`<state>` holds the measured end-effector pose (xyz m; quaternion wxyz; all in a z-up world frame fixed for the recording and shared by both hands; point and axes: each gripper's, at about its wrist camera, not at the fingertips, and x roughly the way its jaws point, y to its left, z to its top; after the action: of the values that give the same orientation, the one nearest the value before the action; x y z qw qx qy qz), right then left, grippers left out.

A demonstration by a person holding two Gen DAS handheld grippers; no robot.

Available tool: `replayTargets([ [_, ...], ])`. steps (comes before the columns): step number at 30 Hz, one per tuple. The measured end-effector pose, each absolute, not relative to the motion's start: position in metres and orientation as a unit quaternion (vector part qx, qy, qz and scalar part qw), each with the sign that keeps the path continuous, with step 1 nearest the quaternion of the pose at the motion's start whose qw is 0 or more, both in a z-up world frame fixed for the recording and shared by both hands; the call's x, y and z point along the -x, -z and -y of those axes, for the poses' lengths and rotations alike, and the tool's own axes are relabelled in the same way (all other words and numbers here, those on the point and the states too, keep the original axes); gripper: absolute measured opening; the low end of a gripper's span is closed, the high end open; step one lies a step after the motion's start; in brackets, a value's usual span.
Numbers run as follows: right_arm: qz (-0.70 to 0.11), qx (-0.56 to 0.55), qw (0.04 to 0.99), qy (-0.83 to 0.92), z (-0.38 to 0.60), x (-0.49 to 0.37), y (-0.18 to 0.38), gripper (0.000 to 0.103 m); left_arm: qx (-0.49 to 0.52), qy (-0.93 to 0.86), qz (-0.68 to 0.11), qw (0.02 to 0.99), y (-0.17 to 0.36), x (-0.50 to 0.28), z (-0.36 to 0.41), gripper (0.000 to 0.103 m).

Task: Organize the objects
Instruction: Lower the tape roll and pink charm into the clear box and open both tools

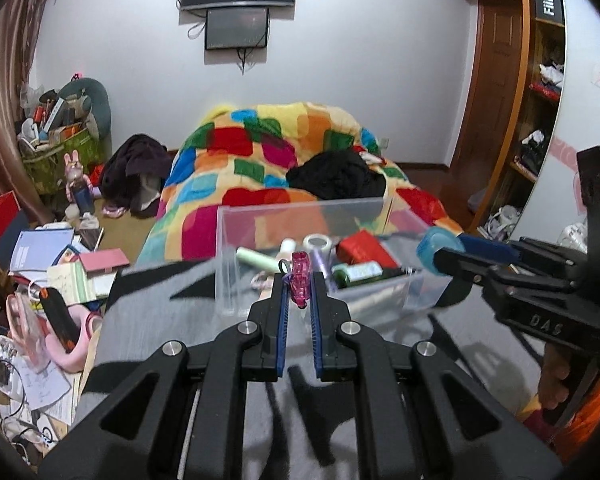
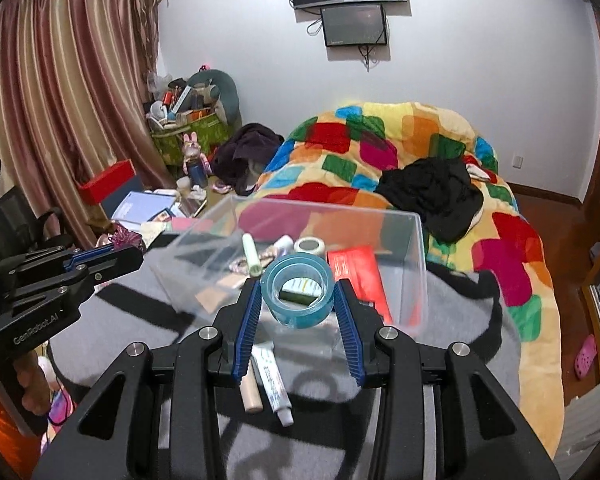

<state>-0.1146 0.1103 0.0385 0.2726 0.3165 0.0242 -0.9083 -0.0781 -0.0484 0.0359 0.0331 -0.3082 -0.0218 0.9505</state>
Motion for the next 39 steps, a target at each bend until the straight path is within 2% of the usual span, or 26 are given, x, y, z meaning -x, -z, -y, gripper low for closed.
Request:
replayTargets([
  [8, -0.024, -0.308, 0.261, 0.915, -0.107, 0.128, -0.044, 0.035, 0.297, -0.954, 0.033, 0.032, -0.042, 0.103, 0.047, 0.01],
  [24, -0.036, -0.362, 0.222, 0.905, -0.108, 0.176, -0.008, 0.035, 0.374, -0.925, 0.07, 0.02, 0.005, 0.156, 0.063, 0.01],
  [31, -0.038, -0.39, 0.223, 0.893, -0.105, 0.187, 0.005, 0.035, 0.39, -0.918, 0.057, 0.033, 0.015, 0.16, 0.049, 0.01],
  [34, -0.036, -0.398, 0.226, 0.888, -0.104, 0.188, 0.009, 0.035, 0.392, -0.918, 0.052, 0.035, 0.015, 0.157, 0.046, 0.018],
  [35, -0.036, -0.399, 0.226, 0.888, -0.105, 0.188, 0.01, 0.036, 0.39, -0.919, 0.052, 0.035, 0.014, 0.155, 0.046, 0.024],
  [36, -0.036, -0.4, 0.226, 0.888, -0.105, 0.187, 0.01, 0.038, 0.388, -0.92, 0.05, 0.034, 0.013, 0.152, 0.045, 0.03],
  [39, -0.037, -0.395, 0.227, 0.889, -0.106, 0.184, 0.008, 0.044, 0.378, -0.924, 0.044, 0.033, 0.007, 0.144, 0.043, 0.037],
])
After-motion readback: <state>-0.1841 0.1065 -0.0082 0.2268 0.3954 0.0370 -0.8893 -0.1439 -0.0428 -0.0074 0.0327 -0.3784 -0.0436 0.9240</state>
